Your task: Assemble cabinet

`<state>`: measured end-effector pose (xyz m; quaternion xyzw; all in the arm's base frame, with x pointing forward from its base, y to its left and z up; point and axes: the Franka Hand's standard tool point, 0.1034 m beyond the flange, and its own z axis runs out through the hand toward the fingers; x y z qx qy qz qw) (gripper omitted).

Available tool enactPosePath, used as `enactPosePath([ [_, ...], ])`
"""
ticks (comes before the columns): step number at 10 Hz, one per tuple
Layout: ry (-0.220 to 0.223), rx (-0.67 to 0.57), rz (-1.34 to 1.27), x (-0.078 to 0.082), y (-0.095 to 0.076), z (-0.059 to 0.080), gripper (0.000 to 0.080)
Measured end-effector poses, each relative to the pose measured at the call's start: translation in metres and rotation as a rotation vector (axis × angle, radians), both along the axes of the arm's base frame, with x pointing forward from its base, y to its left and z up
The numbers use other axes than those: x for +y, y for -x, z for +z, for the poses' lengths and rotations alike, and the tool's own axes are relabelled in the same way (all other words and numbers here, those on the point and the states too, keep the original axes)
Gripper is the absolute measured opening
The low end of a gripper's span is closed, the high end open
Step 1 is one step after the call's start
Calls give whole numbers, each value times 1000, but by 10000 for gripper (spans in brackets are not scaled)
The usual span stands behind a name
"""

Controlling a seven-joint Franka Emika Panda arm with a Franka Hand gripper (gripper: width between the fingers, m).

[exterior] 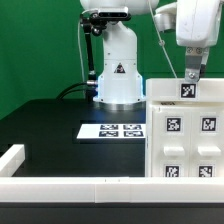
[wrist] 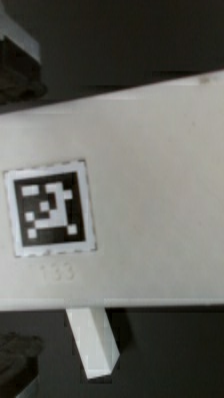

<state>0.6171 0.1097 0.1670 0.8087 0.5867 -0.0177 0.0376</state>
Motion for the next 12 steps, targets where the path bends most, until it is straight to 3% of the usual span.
enactPosePath([
  [6, 5, 9, -59, -8, -1, -11, 628],
  [7, 3, 5, -115, -8, -1, -11, 551],
  [10, -3, -13, -345, -8, -1, -10, 551],
  [12, -34, -24, -602, -10, 0, -10, 551],
])
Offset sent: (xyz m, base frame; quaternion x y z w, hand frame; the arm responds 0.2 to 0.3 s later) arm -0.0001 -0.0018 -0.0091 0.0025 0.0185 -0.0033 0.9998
